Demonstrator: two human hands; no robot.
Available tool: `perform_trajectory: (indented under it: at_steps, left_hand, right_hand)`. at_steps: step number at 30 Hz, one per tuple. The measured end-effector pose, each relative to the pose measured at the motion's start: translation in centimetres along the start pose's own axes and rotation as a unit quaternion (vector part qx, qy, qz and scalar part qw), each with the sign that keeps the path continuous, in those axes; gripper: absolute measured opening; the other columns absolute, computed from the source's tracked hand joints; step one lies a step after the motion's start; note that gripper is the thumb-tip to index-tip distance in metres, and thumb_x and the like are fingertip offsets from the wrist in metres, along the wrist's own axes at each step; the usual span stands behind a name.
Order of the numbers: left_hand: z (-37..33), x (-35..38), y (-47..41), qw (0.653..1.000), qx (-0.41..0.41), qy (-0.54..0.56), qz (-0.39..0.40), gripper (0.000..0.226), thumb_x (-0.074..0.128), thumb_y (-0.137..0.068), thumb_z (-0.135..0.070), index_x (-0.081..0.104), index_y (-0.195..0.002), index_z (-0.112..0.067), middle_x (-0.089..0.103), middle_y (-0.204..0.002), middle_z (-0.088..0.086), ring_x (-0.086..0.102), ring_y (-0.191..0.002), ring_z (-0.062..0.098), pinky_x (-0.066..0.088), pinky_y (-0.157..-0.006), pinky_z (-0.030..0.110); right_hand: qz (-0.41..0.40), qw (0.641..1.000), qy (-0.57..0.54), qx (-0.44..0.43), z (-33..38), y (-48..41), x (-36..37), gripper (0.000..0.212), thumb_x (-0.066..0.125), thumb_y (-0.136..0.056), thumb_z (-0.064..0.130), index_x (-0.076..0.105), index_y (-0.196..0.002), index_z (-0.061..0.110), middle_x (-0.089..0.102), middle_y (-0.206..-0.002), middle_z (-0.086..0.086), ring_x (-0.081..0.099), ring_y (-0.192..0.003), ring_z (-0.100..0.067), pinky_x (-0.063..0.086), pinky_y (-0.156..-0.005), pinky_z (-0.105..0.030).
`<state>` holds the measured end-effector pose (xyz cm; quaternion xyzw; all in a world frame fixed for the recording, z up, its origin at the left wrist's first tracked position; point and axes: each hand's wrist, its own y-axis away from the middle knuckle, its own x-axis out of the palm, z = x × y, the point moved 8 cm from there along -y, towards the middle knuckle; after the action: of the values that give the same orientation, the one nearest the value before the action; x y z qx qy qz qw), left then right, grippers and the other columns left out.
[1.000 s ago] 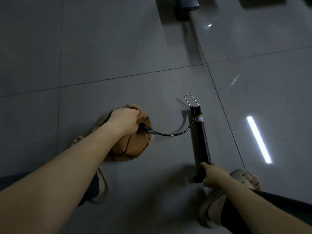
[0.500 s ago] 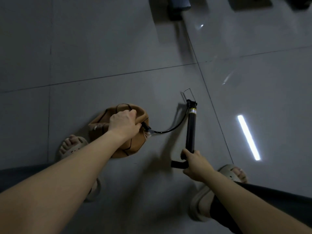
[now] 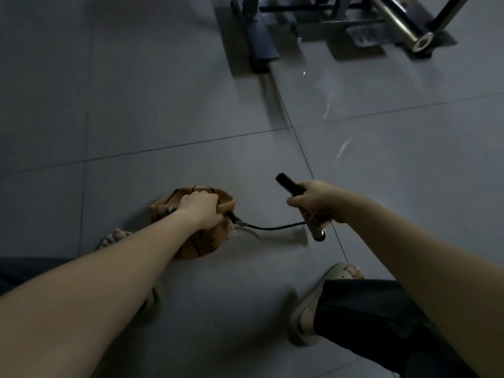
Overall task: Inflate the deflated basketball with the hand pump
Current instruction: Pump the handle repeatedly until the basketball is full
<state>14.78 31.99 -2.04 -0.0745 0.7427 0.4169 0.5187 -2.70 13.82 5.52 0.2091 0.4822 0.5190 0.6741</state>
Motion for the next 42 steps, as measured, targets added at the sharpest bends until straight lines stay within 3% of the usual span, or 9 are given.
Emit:
perform_trajectory:
  at_steps: [5, 8, 14, 17, 19, 22, 27, 39, 42]
  left_hand:
    - [-7.9, -4.7, 1.7, 0.977, 0.116, 0.172, 0.057, 0.058, 0.075, -0.083, -0.039, 0.053, -0.135, -0.025, 0.058, -0.129, 0.001, 0.057, -0.112, 0.019, 0.05, -0.097, 0.037]
    - [-13.5, -6.8, 4.3, 0.969, 0.236, 0.073, 0.01, 0.08, 0.077, -0.081, -0.032, 0.035, -0.149, -0.029, 0.042, -0.147, -0.002, 0.045, -0.13, 0.018, 0.042, -0.107, 0.037]
    - [-15.5, -6.9, 6.4, 0.943, 0.278, -0.091, -0.16, 0.081, 0.076, -0.079, -0.048, 0.034, -0.142, -0.022, 0.041, -0.144, 0.003, 0.044, -0.13, 0.024, 0.038, -0.108, 0.038]
    - [-16.6, -5.7, 7.2, 0.899, 0.365, -0.191, -0.147, 0.072, 0.07, -0.083, -0.054, 0.042, -0.142, -0.024, 0.039, -0.153, 0.004, 0.038, -0.138, 0.024, 0.029, -0.116, 0.04]
    - [-16.7, -5.3, 7.7, 0.886, 0.402, -0.196, -0.12, 0.05, 0.065, -0.087, -0.053, 0.053, -0.128, -0.027, 0.057, -0.13, -0.003, 0.052, -0.122, 0.019, 0.039, -0.104, 0.036]
    - [-15.5, -5.0, 7.5, 0.9, 0.393, -0.175, -0.064, 0.022, 0.057, -0.095, -0.047, 0.057, -0.107, -0.029, 0.061, -0.099, -0.008, 0.06, -0.098, 0.017, 0.049, -0.084, 0.034]
    - [-13.7, -5.1, 6.7, 0.918, 0.355, -0.172, -0.034, 0.021, 0.058, -0.093, -0.05, 0.056, -0.097, -0.029, 0.061, -0.09, -0.008, 0.06, -0.09, 0.017, 0.052, -0.08, 0.039]
    - [-14.4, -3.8, 10.6, 0.922, 0.338, -0.186, -0.019, 0.033, 0.058, -0.092, -0.049, 0.06, -0.113, -0.024, 0.068, -0.1, 0.0, 0.065, -0.094, 0.025, 0.054, -0.082, 0.042]
    - [-14.6, -2.7, 12.2, 0.926, 0.338, -0.169, -0.017, 0.031, 0.058, -0.092, -0.048, 0.061, -0.113, -0.025, 0.069, -0.1, -0.001, 0.066, -0.092, 0.023, 0.055, -0.079, 0.04]
  right_hand:
    - [0.027, 0.996, -0.065, 0.046, -1.4, 1.7, 0.6, 0.027, 0.05, -0.101, 0.027, 0.047, -0.119, 0.007, 0.057, -0.082, -0.015, 0.058, -0.056, -0.022, 0.055, -0.05, -0.035]
    - [0.045, 0.994, -0.085, 0.059, -1.8, 2.4, 1.2, 0.031, 0.048, -0.102, 0.026, 0.044, -0.126, 0.006, 0.061, -0.1, -0.021, 0.067, -0.068, -0.028, 0.06, -0.058, -0.044]
    - [0.122, 0.985, -0.098, 0.074, -3.1, 3.2, 3.7, 0.038, 0.048, -0.102, 0.023, 0.039, -0.135, 0.005, 0.061, -0.112, -0.028, 0.071, -0.086, -0.038, 0.059, -0.076, -0.053]
    - [0.187, 0.977, -0.074, 0.065, -3.1, 3.5, 5.9, 0.037, 0.047, -0.102, 0.023, 0.04, -0.133, 0.004, 0.06, -0.115, -0.031, 0.069, -0.095, -0.044, 0.056, -0.084, -0.058]
    - [0.22, 0.972, -0.055, 0.056, -2.9, 3.7, 6.6, 0.034, 0.048, -0.101, 0.022, 0.042, -0.131, 0.005, 0.062, -0.115, -0.032, 0.069, -0.095, -0.043, 0.056, -0.085, -0.056]
    - [0.273, 0.961, -0.04, 0.026, -2.7, 3.7, 6.5, 0.037, 0.05, -0.101, 0.029, 0.046, -0.13, 0.008, 0.065, -0.113, -0.03, 0.07, -0.096, -0.041, 0.056, -0.086, -0.054]
    - [0.247, 0.968, 0.012, -0.037, -2.2, 2.8, 5.2, 0.036, 0.059, -0.095, 0.019, 0.047, -0.129, 0.014, 0.068, -0.111, -0.021, 0.071, -0.094, -0.035, 0.056, -0.089, -0.052]
    - [0.15, 0.957, 0.22, -0.113, -0.5, 3.1, 8.1, 0.039, 0.069, -0.084, 0.005, 0.058, -0.121, 0.008, 0.067, -0.098, -0.01, 0.068, -0.069, -0.019, 0.06, -0.066, -0.033]
    - [0.151, 0.945, 0.277, -0.085, -1.6, 4.8, 9.1, 0.027, 0.061, -0.09, 0.009, 0.057, -0.117, 0.011, 0.065, -0.093, -0.009, 0.071, -0.078, -0.025, 0.06, -0.076, -0.042]
